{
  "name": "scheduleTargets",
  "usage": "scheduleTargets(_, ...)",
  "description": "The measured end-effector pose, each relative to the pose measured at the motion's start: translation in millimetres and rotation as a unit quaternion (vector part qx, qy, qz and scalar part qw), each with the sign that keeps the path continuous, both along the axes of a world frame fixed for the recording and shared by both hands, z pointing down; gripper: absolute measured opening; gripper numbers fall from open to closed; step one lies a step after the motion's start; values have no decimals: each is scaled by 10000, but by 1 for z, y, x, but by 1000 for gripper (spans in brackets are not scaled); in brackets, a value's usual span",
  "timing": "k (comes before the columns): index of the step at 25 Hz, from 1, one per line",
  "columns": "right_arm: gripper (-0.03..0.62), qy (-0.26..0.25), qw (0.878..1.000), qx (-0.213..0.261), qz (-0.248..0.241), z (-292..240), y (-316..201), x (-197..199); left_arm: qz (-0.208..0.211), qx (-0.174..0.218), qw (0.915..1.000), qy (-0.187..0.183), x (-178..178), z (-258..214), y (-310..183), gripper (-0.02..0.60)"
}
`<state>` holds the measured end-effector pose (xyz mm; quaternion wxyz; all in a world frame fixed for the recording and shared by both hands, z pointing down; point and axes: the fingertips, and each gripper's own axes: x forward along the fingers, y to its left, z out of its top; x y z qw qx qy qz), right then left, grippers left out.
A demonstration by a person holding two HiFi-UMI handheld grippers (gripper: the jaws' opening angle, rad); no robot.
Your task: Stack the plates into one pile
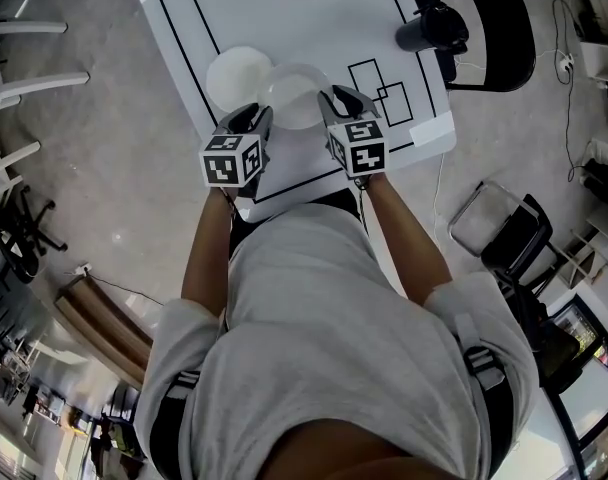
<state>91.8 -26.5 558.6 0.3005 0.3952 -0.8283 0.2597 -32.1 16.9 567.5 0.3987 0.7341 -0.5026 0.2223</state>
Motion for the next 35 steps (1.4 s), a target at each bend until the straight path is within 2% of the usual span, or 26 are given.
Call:
scheduleTargets(17, 106, 6, 9995, 17, -328, -4, 0, -52, -317, 45, 9995, -21, -51, -5, 3, 97)
scheduleTargets(29, 107, -9, 9997, -12, -255, -3, -2, -91, -282, 36, 9996, -10, -91, -5, -3, 94)
scheduleTargets(35, 110, -10, 10000, -35, -81, 2, 2, -105, -123, 10, 9999, 39, -107, -2, -4, 91)
